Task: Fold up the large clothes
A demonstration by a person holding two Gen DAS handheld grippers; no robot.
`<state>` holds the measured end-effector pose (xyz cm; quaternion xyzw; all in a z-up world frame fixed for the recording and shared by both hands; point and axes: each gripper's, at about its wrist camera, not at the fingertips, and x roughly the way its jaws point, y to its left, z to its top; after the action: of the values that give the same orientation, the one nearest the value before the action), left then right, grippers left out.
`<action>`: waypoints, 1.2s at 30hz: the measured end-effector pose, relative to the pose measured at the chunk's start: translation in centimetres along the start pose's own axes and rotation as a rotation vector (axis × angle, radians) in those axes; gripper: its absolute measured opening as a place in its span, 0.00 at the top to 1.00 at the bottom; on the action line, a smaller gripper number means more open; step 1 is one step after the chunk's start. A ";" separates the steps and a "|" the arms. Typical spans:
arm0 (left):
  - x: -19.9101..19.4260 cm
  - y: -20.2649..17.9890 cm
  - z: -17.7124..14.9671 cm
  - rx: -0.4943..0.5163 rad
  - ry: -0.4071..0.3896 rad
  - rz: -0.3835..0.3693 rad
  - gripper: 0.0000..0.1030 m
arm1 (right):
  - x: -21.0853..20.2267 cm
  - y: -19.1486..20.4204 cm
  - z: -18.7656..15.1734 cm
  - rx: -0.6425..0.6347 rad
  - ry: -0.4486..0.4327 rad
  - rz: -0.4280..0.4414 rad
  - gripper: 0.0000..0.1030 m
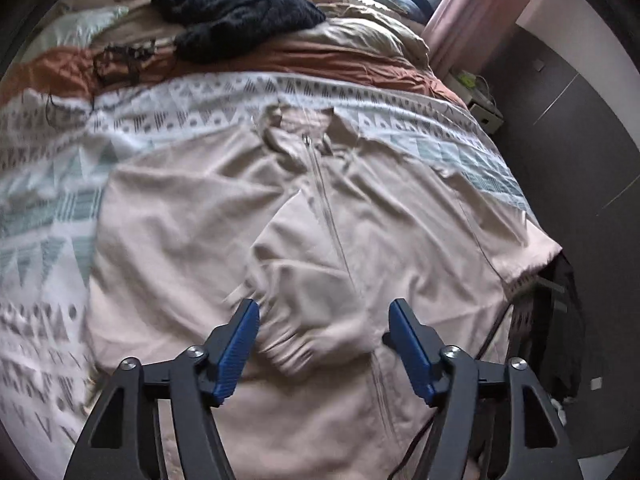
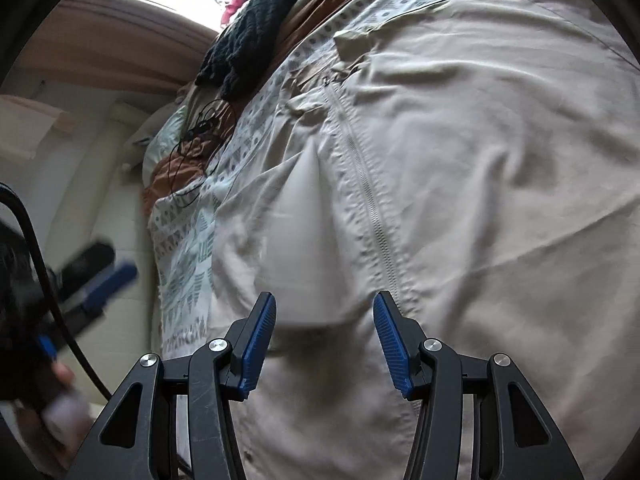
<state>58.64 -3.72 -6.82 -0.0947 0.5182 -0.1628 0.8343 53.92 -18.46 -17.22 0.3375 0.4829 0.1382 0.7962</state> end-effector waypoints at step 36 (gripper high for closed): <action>2.1 20.8 -10.1 -0.157 0.031 0.399 0.80 | 6.8 7.3 -2.3 -0.444 -0.033 -0.280 0.73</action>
<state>54.06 14.97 -19.83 -0.0524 0.5506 0.0453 0.8319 56.12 -8.50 -17.62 0.0868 0.4697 0.1239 0.8698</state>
